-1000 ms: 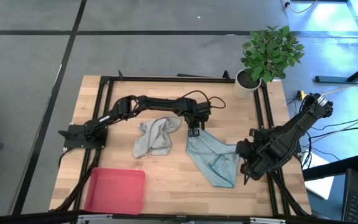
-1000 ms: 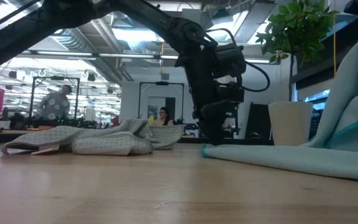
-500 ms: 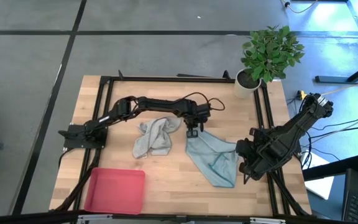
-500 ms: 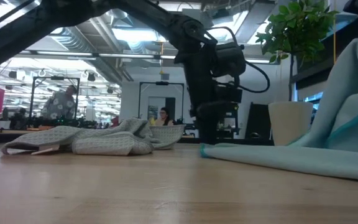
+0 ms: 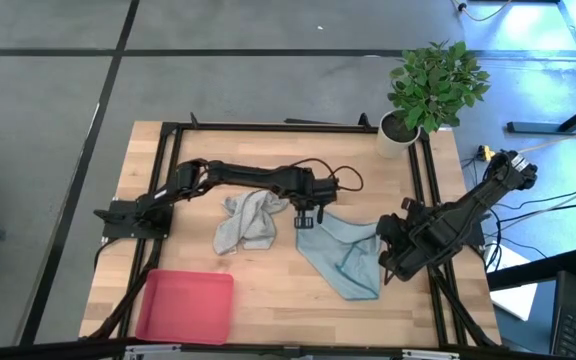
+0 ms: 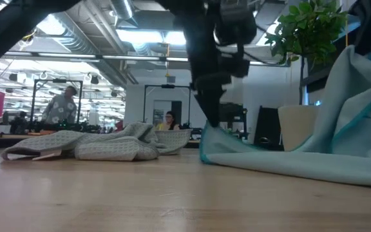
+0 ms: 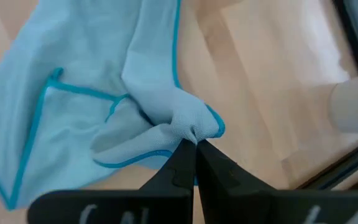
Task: Roll microfiber towels into tight, uniform cylinder then place into a basket
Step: Fold the blue towel
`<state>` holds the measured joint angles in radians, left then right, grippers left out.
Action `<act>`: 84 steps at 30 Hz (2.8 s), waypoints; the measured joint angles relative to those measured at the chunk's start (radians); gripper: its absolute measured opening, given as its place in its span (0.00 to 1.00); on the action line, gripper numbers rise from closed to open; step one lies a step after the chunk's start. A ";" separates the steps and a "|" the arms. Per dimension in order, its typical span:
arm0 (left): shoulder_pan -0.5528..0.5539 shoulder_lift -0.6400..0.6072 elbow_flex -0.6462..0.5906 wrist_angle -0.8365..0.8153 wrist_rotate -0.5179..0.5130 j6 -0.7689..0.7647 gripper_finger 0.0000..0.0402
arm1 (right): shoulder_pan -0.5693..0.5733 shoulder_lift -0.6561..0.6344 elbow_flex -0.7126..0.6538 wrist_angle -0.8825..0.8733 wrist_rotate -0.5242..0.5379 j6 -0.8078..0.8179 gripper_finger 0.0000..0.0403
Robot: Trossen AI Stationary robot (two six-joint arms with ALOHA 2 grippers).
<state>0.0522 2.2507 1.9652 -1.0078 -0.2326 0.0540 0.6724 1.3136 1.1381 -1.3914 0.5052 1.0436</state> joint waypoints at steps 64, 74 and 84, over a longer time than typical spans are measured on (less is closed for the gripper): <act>-0.124 -0.430 0.001 -0.266 -0.465 -0.206 0.00 | -0.206 -0.008 0.338 -0.163 0.436 -0.236 0.02; -0.117 -0.536 0.002 -0.265 -0.513 -0.206 0.00 | -0.265 -0.008 0.371 -0.160 0.444 -0.343 0.02; -0.063 -0.566 0.002 -0.244 -0.708 -0.202 0.00 | -0.366 -0.012 0.371 -0.155 0.444 -0.474 0.02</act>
<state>-0.0113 1.6848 1.9667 -1.2520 -0.9408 -0.1478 0.3069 1.3017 1.5093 -1.5461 0.9493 0.5695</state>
